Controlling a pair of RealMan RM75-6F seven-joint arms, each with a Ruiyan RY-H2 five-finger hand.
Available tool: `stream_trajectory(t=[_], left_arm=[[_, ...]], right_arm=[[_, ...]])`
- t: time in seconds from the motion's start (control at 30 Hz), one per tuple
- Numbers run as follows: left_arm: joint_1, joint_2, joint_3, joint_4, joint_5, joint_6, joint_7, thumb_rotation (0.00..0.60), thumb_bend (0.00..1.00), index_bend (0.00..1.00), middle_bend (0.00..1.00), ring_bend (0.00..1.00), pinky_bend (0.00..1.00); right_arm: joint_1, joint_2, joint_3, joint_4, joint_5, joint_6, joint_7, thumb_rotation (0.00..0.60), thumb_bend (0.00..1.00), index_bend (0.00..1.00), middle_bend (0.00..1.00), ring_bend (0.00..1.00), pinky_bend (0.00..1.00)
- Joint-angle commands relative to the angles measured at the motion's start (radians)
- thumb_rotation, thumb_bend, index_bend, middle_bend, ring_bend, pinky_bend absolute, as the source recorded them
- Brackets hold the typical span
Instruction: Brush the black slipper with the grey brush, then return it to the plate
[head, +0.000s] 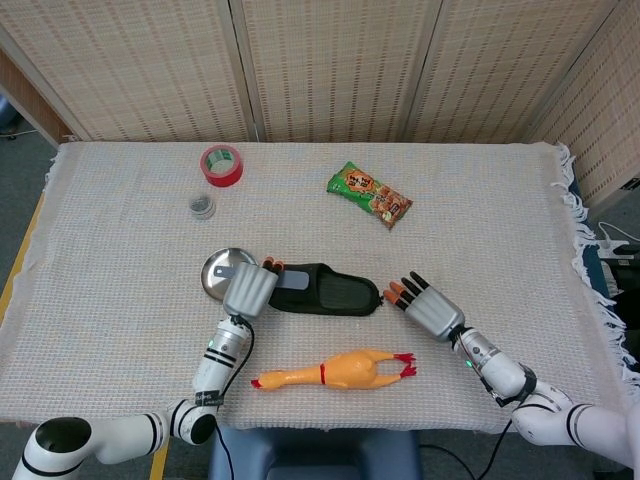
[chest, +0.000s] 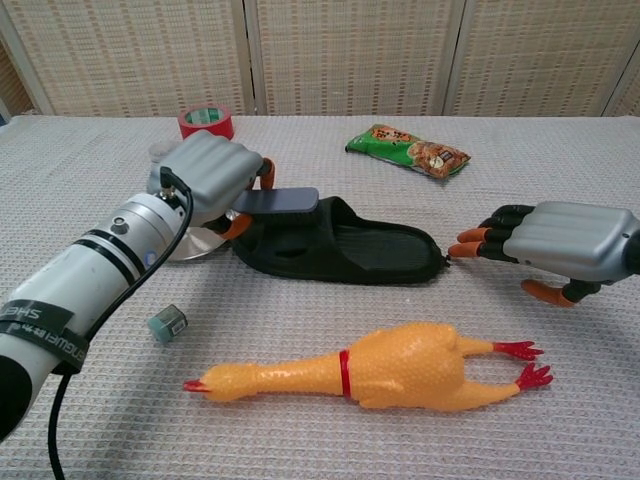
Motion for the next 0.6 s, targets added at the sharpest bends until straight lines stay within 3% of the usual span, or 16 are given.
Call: stream_trajectory(t=[0.03,0.27,0.6], left_arm=[[0.000,0.000,0.002,-0.027,0.010,-0.001,-0.002,0.600,0.70,0.77,0.89,0.87,1.00],[-0.010,-0.014,0.009,-0.064,0.043,-0.001,-0.005,0.600,0.69,0.77,0.89,0.87,1.00],[-0.006,-0.005,-0.018,0.016,0.024,-0.013,-0.020,0.600,0.69,0.77,0.89,0.87,1.00]], right_arm=[[0.001,-0.003,0.000,0.003,0.003,-0.001,-0.001,0.600,0.55,0.04,0.00,0.00,0.00],[0.002,-0.010,-0.003,0.007,0.005,0.001,0.000,0.600,0.55,0.04,0.00,0.00,0.00],[0.003,-0.002,-0.004,0.000,0.002,0.016,0.000,0.600,0.55,0.04,0.00,0.00,0.00]])
